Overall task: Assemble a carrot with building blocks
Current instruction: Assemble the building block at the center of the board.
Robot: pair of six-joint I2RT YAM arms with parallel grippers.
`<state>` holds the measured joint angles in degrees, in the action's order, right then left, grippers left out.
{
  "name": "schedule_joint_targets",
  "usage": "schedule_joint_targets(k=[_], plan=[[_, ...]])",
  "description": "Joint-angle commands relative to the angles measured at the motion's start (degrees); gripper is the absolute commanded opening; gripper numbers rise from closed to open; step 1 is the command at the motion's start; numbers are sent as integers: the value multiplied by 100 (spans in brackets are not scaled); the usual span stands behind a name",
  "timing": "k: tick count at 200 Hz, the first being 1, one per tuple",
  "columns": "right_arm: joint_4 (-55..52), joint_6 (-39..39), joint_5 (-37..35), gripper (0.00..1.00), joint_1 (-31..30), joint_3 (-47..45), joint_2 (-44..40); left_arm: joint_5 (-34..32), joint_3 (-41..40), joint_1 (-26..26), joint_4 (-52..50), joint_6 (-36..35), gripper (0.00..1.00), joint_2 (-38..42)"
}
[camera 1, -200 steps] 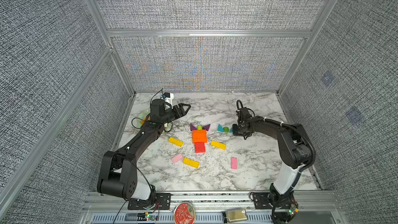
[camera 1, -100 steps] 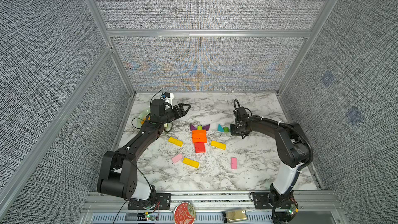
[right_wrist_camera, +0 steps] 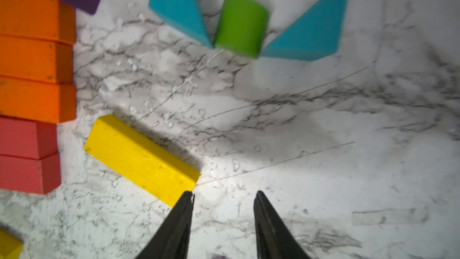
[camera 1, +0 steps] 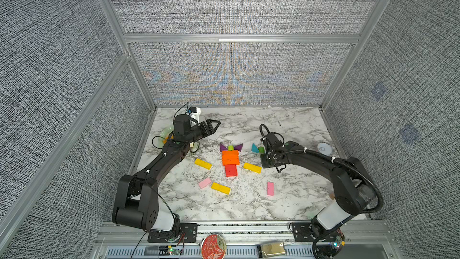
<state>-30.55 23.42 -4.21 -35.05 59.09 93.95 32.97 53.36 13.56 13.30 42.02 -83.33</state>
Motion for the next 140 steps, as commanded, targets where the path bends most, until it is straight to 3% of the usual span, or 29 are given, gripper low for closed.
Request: schedule_joint_targets(k=[1,60,106,140], plan=[[255,194,159,46,-283,191,206,-1,28,-3,59,-45,77,8],[244,-849,363,62,-554,1107,1191,-18,38,-11,54,-71,77,26],[147,-1317,699,65,-564,944,1307,27,49,-8,59,-36,77,-17],[157,-1281,585,62,-556,721,1377,6,42,-5,50,-62,77,2]])
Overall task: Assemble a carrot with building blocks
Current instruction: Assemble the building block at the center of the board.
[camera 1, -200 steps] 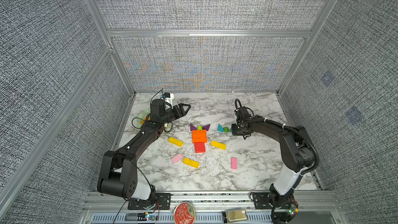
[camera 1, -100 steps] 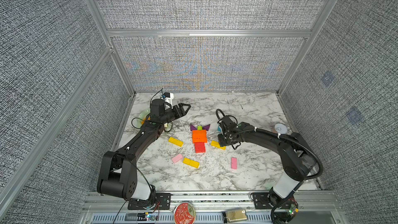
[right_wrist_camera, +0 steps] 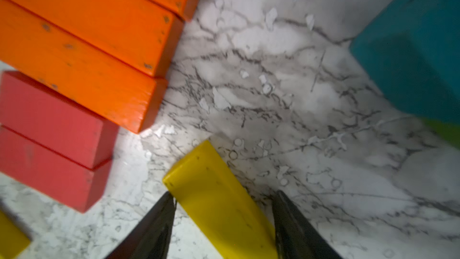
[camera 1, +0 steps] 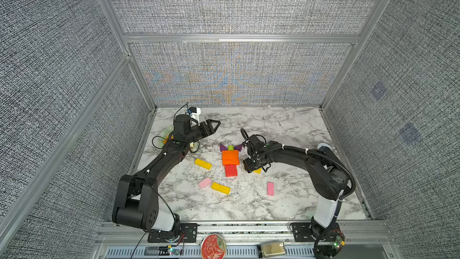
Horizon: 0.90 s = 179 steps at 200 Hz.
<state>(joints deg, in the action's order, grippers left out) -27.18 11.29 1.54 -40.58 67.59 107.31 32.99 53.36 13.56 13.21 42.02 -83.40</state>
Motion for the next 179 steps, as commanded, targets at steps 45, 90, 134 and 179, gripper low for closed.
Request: schedule_joint_targets(k=[45,90,134,179], plan=[[-283,88,-391,31,-11,-446,-256,-5,57,-4,32,-71,77,-28],[-333,135,-754,19,88,-807,-733,-12,54,-4,35,-71,77,-47],[-582,-153,-663,18,241,-556,-484,36,43,-6,69,-12,77,-58],[-625,-470,-984,19,275,-32,-2,16,51,-3,54,-45,77,-27]])
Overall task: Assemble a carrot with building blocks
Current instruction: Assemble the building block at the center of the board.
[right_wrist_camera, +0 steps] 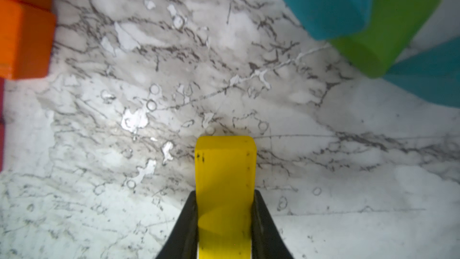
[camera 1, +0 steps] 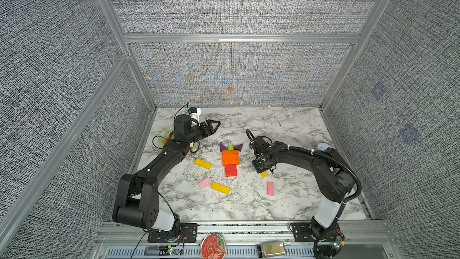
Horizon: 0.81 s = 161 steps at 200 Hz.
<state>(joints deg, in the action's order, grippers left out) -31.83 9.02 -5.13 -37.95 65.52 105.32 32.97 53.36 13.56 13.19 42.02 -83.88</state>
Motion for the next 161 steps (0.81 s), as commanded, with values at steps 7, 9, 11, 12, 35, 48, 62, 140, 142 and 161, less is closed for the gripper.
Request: schedule_joint_targets(k=[7,9,11,12,35,48,62,140,142,161], plan=[[-168,-304,-422,19,42,237,244,9,48,-11,52,-40,77,21],[-166,-328,-431,19,49,254,248,8,46,-5,52,-37,77,21],[-165,-343,-424,19,64,269,265,12,48,-3,56,-36,77,20],[-161,-350,-417,19,66,273,272,14,45,-7,54,-41,77,20],[-189,-402,-441,35,115,359,362,8,43,-10,58,-45,77,45],[-149,-355,-426,43,117,291,276,-1,44,-6,54,-63,77,64],[-167,-210,-434,53,83,171,134,-1,49,-7,43,-62,77,65],[-437,788,-1012,57,246,-319,-348,34,30,-8,88,-11,77,70],[-442,800,-1009,57,265,-309,-361,34,28,-11,90,-10,77,61],[-510,873,-975,56,457,-263,-372,43,25,-3,87,-5,77,60]])
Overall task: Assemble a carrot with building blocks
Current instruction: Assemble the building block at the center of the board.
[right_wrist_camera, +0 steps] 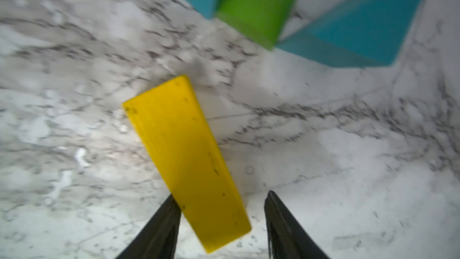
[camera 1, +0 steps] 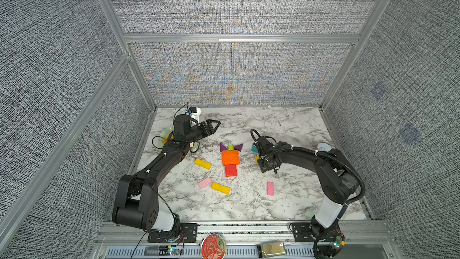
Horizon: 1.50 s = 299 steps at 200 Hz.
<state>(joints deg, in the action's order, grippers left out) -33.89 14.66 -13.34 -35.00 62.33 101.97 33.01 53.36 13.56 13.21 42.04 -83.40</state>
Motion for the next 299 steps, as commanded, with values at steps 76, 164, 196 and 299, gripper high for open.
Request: schedule_joint_targets(k=[76,164,196,299], plan=[[-211,323,253,52,446,42,13,74,10,-3,147,50,77,21],[117,160,729,48,537,317,303,38,16,-3,103,2,77,50],[83,96,657,48,547,457,376,38,25,-3,104,6,77,10],[145,342,562,51,566,656,525,10,34,-3,69,-29,77,11]])
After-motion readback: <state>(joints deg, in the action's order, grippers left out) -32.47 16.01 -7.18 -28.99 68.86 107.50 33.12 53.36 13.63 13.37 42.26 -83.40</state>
